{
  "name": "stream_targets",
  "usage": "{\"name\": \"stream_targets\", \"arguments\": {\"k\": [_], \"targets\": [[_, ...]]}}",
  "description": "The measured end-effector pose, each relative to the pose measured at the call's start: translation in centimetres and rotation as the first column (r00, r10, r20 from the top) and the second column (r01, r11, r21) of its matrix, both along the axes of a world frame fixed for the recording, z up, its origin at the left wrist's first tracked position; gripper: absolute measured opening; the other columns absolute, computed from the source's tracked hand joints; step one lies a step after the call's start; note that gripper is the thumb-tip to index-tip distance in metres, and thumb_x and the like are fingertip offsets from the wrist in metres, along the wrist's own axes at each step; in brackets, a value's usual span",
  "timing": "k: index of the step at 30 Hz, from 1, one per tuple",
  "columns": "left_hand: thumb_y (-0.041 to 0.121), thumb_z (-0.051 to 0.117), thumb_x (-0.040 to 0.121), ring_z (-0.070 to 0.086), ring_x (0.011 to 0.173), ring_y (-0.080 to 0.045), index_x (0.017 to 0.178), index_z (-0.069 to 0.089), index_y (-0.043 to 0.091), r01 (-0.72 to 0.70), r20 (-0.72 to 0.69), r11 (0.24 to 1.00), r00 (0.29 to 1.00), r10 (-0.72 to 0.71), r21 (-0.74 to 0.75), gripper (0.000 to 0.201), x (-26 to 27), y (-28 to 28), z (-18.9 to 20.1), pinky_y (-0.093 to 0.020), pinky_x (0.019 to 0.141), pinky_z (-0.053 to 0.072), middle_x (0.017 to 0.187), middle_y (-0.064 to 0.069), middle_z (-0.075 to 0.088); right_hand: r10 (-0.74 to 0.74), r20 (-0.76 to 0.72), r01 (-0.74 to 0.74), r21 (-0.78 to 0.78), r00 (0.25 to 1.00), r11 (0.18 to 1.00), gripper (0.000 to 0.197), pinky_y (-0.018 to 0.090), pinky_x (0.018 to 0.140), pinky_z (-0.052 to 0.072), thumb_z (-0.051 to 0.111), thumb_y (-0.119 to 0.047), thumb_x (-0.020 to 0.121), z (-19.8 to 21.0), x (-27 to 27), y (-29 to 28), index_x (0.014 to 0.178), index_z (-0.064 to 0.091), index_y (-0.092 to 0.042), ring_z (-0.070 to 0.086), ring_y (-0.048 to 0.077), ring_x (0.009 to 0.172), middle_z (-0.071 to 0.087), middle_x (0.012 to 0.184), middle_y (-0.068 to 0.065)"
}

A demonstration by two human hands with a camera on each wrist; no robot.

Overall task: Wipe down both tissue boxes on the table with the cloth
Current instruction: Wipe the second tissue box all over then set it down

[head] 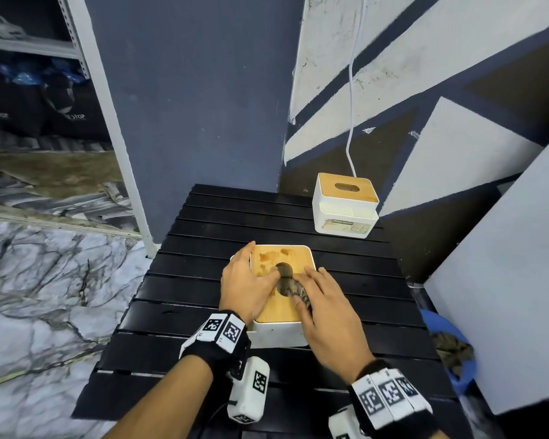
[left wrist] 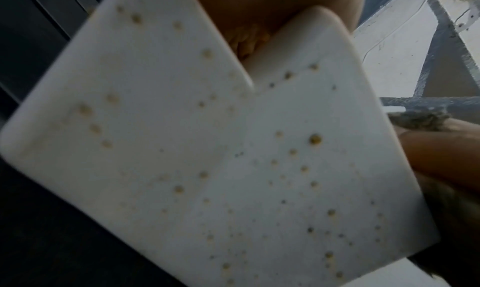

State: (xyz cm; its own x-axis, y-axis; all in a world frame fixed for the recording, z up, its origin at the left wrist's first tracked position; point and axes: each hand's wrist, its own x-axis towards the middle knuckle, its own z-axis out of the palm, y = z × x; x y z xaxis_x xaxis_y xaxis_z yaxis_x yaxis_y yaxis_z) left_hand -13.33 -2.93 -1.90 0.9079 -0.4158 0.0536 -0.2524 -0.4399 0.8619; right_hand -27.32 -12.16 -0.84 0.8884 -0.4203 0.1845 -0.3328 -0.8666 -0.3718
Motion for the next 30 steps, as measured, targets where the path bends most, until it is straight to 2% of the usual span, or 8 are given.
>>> {"name": "stream_targets", "arguments": {"k": [4, 9, 12, 17, 20, 25, 30], "targets": [[0.034, 0.074, 0.082, 0.043, 0.134, -0.022, 0.147, 0.041, 0.019, -0.002, 0.010, 1.000, 1.000, 0.002, 0.009, 0.074, 0.0, 0.1, 0.1, -0.037, 0.112, 0.036, 0.146, -0.004, 0.050, -0.013, -0.024, 0.013, 0.011, 1.000, 1.000, 0.044, 0.036, 0.115, 0.025, 0.032, -0.038, 0.100, 0.4, 4.5, -2.5, 0.143, 0.030, -0.027, 0.014, 0.016, 0.144, 0.026, 0.154, -0.005], [0.034, 0.073, 0.082, 0.042, 0.135, -0.022, 0.147, 0.041, 0.018, -0.004, 0.003, 1.000, 1.000, 0.004, 0.004, 0.075, 0.2, 0.1, 0.2, -0.035, 0.112, 0.034, 0.147, -0.004, 0.049, -0.025, -0.066, 0.025, 0.007, 0.997, 1.000, 0.044, 0.038, 0.114, 0.025, 0.032, -0.037, 0.101, 0.9, 8.8, -4.6, 0.143, 0.033, -0.025, 0.018, 0.020, 0.143, 0.028, 0.153, -0.001], [0.036, 0.073, 0.081, 0.044, 0.134, -0.022, 0.148, 0.039, 0.018, -0.012, -0.014, 1.000, 1.000, 0.012, -0.003, 0.077, 0.2, -0.1, 0.0, -0.035, 0.109, 0.036, 0.145, -0.004, 0.049, -0.005, -0.022, 0.006, 0.048, 1.000, 0.999, 0.042, 0.034, 0.114, 0.021, 0.035, -0.037, 0.100, 0.5, 6.6, -3.6, 0.142, 0.034, -0.027, 0.015, 0.016, 0.143, 0.028, 0.153, -0.005], [0.040, 0.074, 0.079, 0.051, 0.126, -0.023, 0.146, 0.041, 0.018, -0.012, -0.024, 1.000, 1.000, 0.011, -0.018, 0.078, 0.3, -0.2, -0.2, -0.041, 0.108, 0.043, 0.136, -0.005, 0.056, 0.033, 0.046, -0.035, 0.058, 0.998, 0.998, 0.041, 0.023, 0.112, 0.021, 0.035, -0.042, 0.099, -0.2, -0.5, 0.0, 0.139, 0.034, -0.036, 0.010, 0.004, 0.142, 0.026, 0.149, -0.017], [0.042, 0.072, 0.078, 0.053, 0.122, -0.023, 0.146, 0.042, 0.020, 0.012, -0.023, 1.000, 1.000, -0.012, -0.009, 0.078, 0.2, -0.1, -0.2, -0.044, 0.106, 0.044, 0.131, -0.006, 0.059, 0.020, 0.023, -0.021, 0.046, 1.000, 0.999, 0.042, 0.024, 0.113, 0.022, 0.033, -0.044, 0.098, -0.4, -1.5, 0.4, 0.140, 0.032, -0.037, 0.010, 0.003, 0.142, 0.024, 0.149, -0.019], [0.037, 0.072, 0.081, 0.048, 0.129, -0.024, 0.147, 0.042, 0.021, 0.017, -0.010, 1.000, 1.000, -0.017, 0.012, 0.074, 0.1, 0.1, 0.0, -0.044, 0.109, 0.041, 0.139, -0.005, 0.054, 0.001, 0.005, -0.002, 0.069, 1.000, 0.998, 0.043, 0.033, 0.115, 0.023, 0.037, -0.037, 0.100, 0.0, 3.8, -2.7, 0.141, 0.034, -0.027, 0.015, 0.016, 0.143, 0.028, 0.152, -0.005], [0.035, 0.072, 0.081, 0.046, 0.132, -0.023, 0.147, 0.041, 0.020, 0.017, -0.017, 1.000, 1.000, -0.017, 0.006, 0.074, 0.1, 0.0, 0.1, -0.042, 0.111, 0.039, 0.143, -0.005, 0.052, -0.001, -0.046, 0.003, 0.057, 0.999, 0.998, 0.045, 0.040, 0.115, 0.026, 0.035, -0.037, 0.100, 0.6, 7.7, -5.0, 0.143, 0.033, -0.025, 0.018, 0.020, 0.143, 0.028, 0.153, 0.000]]}}
